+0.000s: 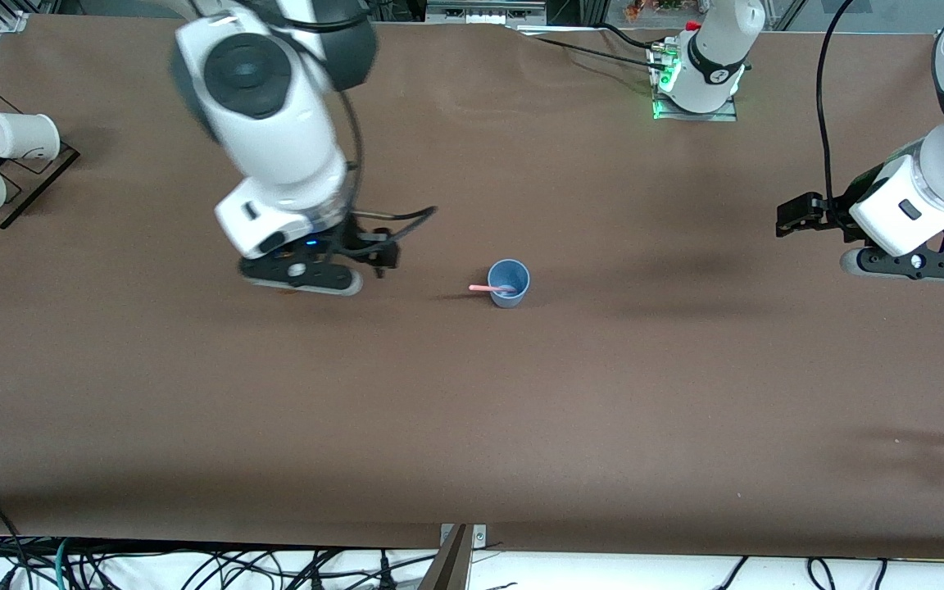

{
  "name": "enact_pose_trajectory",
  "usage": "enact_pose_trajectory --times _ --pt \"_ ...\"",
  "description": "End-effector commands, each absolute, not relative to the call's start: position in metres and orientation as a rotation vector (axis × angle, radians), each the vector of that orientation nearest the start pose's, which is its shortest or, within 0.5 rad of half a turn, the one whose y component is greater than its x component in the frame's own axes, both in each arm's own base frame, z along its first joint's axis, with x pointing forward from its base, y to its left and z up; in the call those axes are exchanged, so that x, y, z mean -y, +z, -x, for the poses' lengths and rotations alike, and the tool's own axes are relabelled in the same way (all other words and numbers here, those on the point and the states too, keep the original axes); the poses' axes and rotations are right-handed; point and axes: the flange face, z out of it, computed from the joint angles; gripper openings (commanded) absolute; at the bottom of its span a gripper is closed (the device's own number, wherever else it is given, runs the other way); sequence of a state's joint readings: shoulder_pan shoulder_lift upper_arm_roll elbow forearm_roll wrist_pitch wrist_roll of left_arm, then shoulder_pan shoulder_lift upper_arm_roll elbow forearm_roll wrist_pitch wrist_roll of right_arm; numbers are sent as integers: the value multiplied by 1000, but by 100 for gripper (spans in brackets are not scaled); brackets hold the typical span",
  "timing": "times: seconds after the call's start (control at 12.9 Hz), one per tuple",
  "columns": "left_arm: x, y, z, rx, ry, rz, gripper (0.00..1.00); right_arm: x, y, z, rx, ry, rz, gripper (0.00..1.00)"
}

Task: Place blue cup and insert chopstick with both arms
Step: 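Open the right gripper and lift it away from the blue cup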

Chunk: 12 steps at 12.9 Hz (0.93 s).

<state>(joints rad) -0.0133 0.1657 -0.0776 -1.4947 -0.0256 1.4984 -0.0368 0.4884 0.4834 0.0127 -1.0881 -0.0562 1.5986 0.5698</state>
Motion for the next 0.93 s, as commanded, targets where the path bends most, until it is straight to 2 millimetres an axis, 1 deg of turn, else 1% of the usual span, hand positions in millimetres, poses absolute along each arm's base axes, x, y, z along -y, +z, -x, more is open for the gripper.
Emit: enact_pose_trajectory --times 0.0,0.08,0.15,0.23,0.31,0.39,0.46,0.54,0.62,0.77,0.85 --pt "55 561 -590 -79 246 3176 100 -267 581 -612 40 6 3147 100" --pt "55 561 -590 -79 244 3176 100 -235 586 -608 30 16 3140 100" --pt "55 561 -590 -79 244 3176 100 -213 591 -602 47 22 3128 100" --pt "56 561 -590 -82 244 3176 100 -192 600 -594 83 17 3125 100" --pt "56 561 -590 -79 244 3176 100 -175 605 -583 103 23 3126 100" --pt "57 561 -590 -82 244 3176 100 -156 610 -572 91 29 3128 100" --pt "58 561 -590 -82 244 3176 100 -140 615 -560 82 31 3129 100" --pt "58 561 -590 -79 244 3176 100 -128 615 -548 72 44 3132 100" --pt "59 561 -589 -84 244 3176 100 -114 616 -541 51 54 3133 100" --pt "58 561 -590 -82 244 3176 100 -99 618 -540 113 55 3130 100" --pt "59 561 -589 -84 244 3176 100 -86 617 -542 113 60 3128 100"
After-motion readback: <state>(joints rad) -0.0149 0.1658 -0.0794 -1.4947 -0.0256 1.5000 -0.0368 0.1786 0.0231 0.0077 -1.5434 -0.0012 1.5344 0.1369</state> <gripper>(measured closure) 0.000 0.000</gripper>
